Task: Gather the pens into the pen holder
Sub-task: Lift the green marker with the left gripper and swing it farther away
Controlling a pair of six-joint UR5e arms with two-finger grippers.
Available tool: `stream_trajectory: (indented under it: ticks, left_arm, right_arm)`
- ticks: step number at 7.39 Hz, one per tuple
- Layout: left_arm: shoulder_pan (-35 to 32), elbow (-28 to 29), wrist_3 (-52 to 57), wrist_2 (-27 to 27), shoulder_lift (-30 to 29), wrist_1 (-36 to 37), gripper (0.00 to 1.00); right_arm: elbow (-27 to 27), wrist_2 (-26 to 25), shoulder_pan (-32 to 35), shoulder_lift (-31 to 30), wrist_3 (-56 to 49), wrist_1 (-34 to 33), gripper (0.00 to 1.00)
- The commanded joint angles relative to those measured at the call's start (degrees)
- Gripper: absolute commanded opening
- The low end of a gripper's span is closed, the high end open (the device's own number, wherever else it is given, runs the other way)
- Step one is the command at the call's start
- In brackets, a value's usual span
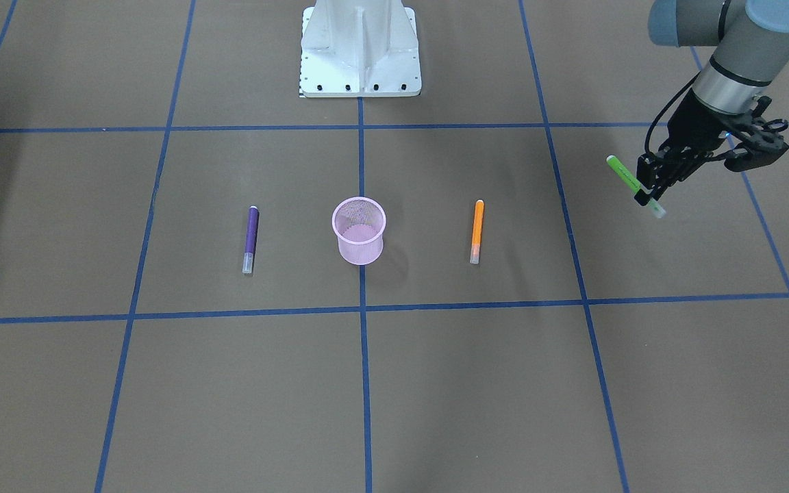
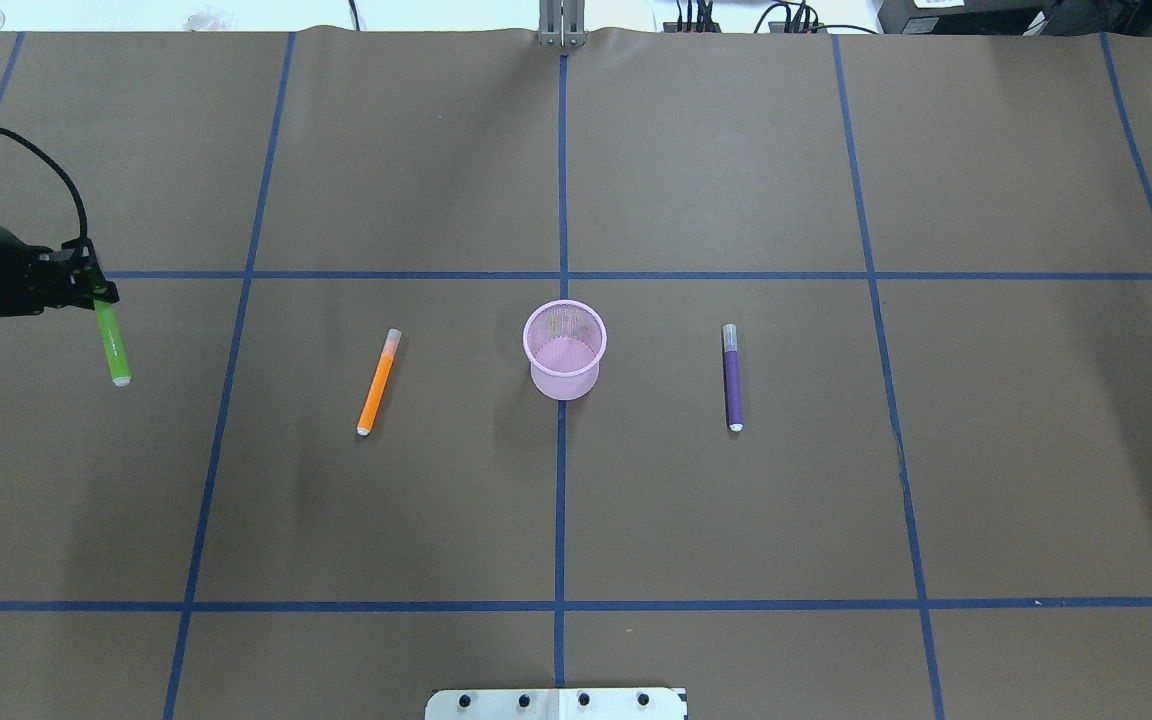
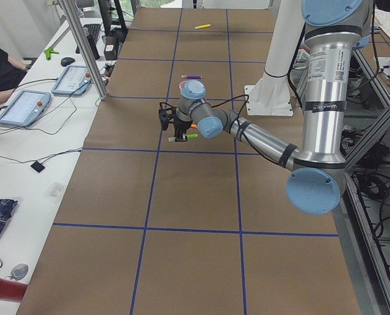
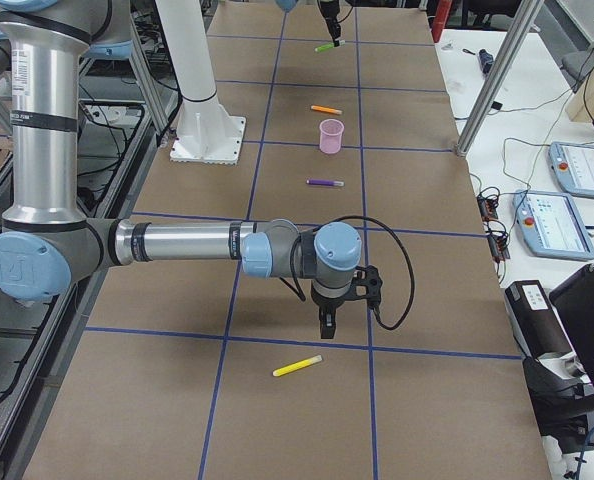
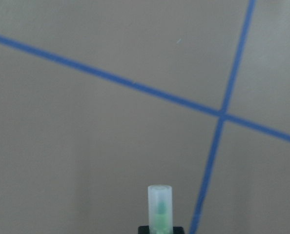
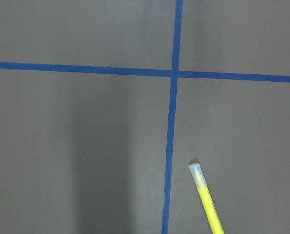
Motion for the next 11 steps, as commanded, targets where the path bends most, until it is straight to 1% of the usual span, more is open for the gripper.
stream_trajectory:
  ticks: [1,2,3,4,5,6,7,8,9,10,11]
  left_arm:
    - [-1.75,-0.83,-1.63,0.20,-9.99,8.80,0.00]
    - [-1.84,-0.83,-3.19,1.42,-12.90,10.59,0.00]
    - [-1.75,-0.83,-4.25,2.56,-15.80,12.26,0.00]
    - [-1.75,-0.83,-5.66,3.27,-18.27,13.06,0.00]
    - [-1.58,-0.40,-7.32,5.80,-20.64,13.33,0.00]
    - [-1.32,-0.31,-8.39,7.56,-22.15,13.68,0.00]
    - [-0.79,-0.31,-10.57,11.15,-24.08,13.68,0.00]
    - [2.61,-0.22,-11.90,16.14,-25.49,13.77,0.00]
    - [7.51,1.00,-12.87,21.76,-26.98,13.94,0.00]
    - [8.52,3.53,-13.66,24.17,-30.74,15.34,0.00]
    - [10.36,3.73,-14.63,26.37,-32.60,16.83,0.00]
  right_arm:
    - [-11.54,-0.12,-4.04,1.15,8.53,20.15,0.99]
    - [-14.72,-0.03,-5.36,1.16,8.56,24.85,0.99]
    - [-15.37,0.06,-7.03,1.16,8.30,26.90,0.99]
    - [-15.37,-0.29,-8.79,1.25,6.99,27.09,0.99]
    - [-15.37,-0.55,-10.54,1.25,6.28,27.36,0.99]
    - [-15.46,-2.47,-10.91,1.25,3.93,27.53,0.99]
    - [-15.89,-3.36,-10.91,1.25,1.90,27.36,0.99]
    - [-16.68,-3.37,-10.91,1.25,1.10,27.36,0.99]
    - [-17.82,-3.37,-10.91,1.25,-1.43,27.36,0.99]
    - [-19.14,-3.37,-10.91,1.25,-2.85,27.45,0.99]
    - [-19.15,-3.37,-10.91,1.17,-2.78,27.27,0.99]
